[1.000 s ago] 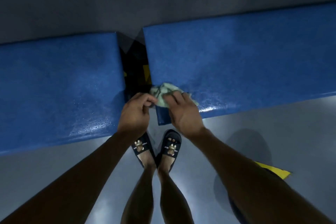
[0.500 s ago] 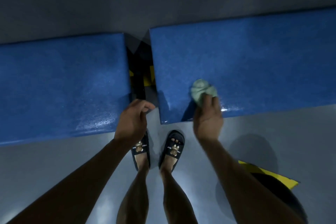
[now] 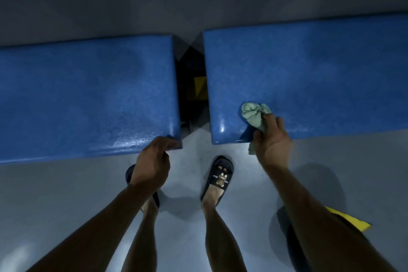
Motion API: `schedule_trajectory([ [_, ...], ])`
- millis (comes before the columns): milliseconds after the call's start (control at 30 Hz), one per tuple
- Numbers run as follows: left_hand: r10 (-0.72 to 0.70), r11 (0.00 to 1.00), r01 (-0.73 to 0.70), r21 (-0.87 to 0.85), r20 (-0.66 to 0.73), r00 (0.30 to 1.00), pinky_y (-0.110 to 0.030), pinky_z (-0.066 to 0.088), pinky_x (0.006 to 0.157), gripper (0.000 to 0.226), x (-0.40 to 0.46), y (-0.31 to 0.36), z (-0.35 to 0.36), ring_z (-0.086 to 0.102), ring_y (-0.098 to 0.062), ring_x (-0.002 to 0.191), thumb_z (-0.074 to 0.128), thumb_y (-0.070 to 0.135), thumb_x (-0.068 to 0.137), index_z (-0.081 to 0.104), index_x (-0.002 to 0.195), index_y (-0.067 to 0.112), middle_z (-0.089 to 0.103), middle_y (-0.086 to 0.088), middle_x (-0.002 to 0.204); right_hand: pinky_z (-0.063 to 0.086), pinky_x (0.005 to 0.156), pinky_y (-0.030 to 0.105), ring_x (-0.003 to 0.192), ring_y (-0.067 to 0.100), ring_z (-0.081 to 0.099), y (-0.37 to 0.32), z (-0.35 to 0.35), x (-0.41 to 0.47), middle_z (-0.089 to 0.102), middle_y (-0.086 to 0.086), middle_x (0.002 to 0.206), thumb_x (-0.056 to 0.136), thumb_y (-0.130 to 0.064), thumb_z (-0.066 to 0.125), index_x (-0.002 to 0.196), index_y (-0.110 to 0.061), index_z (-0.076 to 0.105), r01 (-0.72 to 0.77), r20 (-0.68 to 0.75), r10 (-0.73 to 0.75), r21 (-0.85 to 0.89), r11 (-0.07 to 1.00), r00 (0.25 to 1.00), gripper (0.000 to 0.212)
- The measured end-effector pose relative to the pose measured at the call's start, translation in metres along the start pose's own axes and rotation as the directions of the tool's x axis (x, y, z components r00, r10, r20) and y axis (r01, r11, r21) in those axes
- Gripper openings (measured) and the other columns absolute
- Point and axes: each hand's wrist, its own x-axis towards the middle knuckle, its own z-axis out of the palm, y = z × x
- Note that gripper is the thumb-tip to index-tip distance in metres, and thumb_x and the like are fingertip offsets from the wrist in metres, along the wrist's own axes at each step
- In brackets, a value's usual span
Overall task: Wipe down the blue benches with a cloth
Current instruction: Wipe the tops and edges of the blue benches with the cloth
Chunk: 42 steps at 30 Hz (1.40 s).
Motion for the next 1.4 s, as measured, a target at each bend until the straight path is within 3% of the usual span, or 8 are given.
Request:
schedule_trajectory([
  [100, 0.005, 1.0, -0.004, 0.012, -0.059, 0.998, -0.023, 0.048, 0.082, 0.044, -0.004, -0.016, -0.017, 0.062, -0.01, 0.098, 0.045, -0.01, 0.083, 0.068, 0.106, 0.019, 0.067, 0.006, 0.109, 0.04, 0.065, 0.029, 0.083, 0.036, 0.058, -0.044, 0.032, -0.031, 0.055, 0.011, 0.108, 0.081, -0.022, 0.054, 0.115, -0.011, 0.053, -0.139, -0.058, 0.148, 0.137, 0.981, 0.987, 0.036],
  [333, 0.037, 0.999, -0.037, 0.014, -0.057, 0.998, -0.029, 0.045, 0.09, 0.043, -0.01, -0.069, -0.059, 0.058, -0.021, 0.105, 0.055, -0.008, 0.082, 0.067, 0.114, 0.017, 0.065, -0.001, 0.117, 0.045, 0.071, 0.027, 0.085, 0.027, 0.063, -0.087, 0.061, -0.073, 0.063, 0.006, 0.105, 0.09, -0.015, 0.058, 0.117, -0.013, 0.056, 0.177, 0.242, -0.205, 0.131, 0.975, 0.948, 0.027],
  [500, 0.121, 0.973, -0.118, 0.197, -0.008, 0.993, -0.038, 0.038, 0.101, 0.048, -0.004, -0.116, -0.088, 0.045, -0.028, 0.124, 0.054, 0.022, 0.086, 0.054, 0.134, 0.016, 0.053, -0.008, 0.137, 0.042, 0.073, 0.028, 0.089, 0.027, 0.062, -0.113, 0.084, -0.08, 0.064, 0.006, 0.098, 0.094, -0.024, 0.058, 0.109, -0.011, 0.054, -0.255, 0.224, 0.207, 0.214, 0.943, 0.952, 0.021],
  [733, 0.067, 0.925, -0.059, 0.376, -0.009, 0.998, -0.056, 0.037, 0.101, 0.077, 0.012, -0.159, -0.124, 0.032, -0.035, 0.135, 0.076, 0.016, 0.076, 0.042, 0.145, 0.02, 0.038, -0.009, 0.15, 0.045, 0.082, 0.034, 0.098, 0.031, 0.059, -0.157, 0.127, -0.074, 0.062, 0.011, 0.108, 0.097, -0.024, 0.049, 0.112, -0.01, 0.054, -0.369, 0.267, 0.312, 0.199, 0.908, 0.912, 0.021],
  [967, 0.063, 0.913, -0.068, 0.402, 0.026, 0.998, -0.057, 0.032, 0.11, 0.075, 0.017, -0.186, -0.133, 0.026, -0.032, 0.142, 0.071, 0.025, 0.083, 0.035, 0.149, 0.02, 0.03, -0.007, 0.156, 0.046, 0.07, 0.034, 0.082, 0.025, 0.054, -0.18, 0.138, -0.096, 0.055, 0.011, 0.098, 0.1, -0.015, 0.045, 0.115, -0.003, 0.057, -0.166, -0.016, 0.17, 0.147, 0.975, 0.985, 0.023],
  [1133, 0.113, 0.907, -0.109, 0.407, 0.015, 0.994, -0.055, 0.032, 0.109, 0.074, 0.018, -0.197, -0.131, 0.027, -0.032, 0.14, 0.072, 0.026, 0.082, 0.037, 0.148, 0.022, 0.032, -0.006, 0.155, 0.053, 0.082, 0.041, 0.102, 0.031, 0.058, -0.214, 0.148, -0.114, 0.053, 0.015, 0.12, 0.102, -0.018, 0.042, 0.143, -0.008, 0.044, -0.164, -0.044, 0.176, 0.194, 0.967, 0.983, 0.042],
  [1267, 0.134, 0.892, -0.121, 0.435, 0.002, 0.991, -0.054, 0.033, 0.106, 0.075, 0.02, -0.199, -0.129, 0.031, -0.033, 0.135, 0.074, 0.029, 0.079, 0.04, 0.146, 0.023, 0.036, -0.005, 0.152, 0.057, 0.074, 0.041, 0.099, 0.026, 0.059, -0.228, 0.156, -0.127, 0.055, 0.014, 0.125, 0.1, -0.015, 0.047, 0.146, -0.01, 0.041, 0.123, 0.085, -0.132, 0.1, 0.987, 0.988, 0.047],
  [1400, 0.155, 0.88, -0.139, 0.455, 0.0, 0.988, -0.053, 0.034, 0.104, 0.077, 0.024, -0.202, -0.129, 0.035, -0.034, 0.131, 0.076, 0.032, 0.076, 0.041, 0.144, 0.025, 0.038, -0.004, 0.149, 0.058, 0.068, 0.04, 0.093, 0.027, 0.061, -0.209, 0.144, -0.102, 0.061, 0.008, 0.12, 0.093, -0.015, 0.048, 0.142, -0.015, 0.049, 0.566, 0.268, -0.527, -0.094, 0.819, 0.807, 0.049],
])
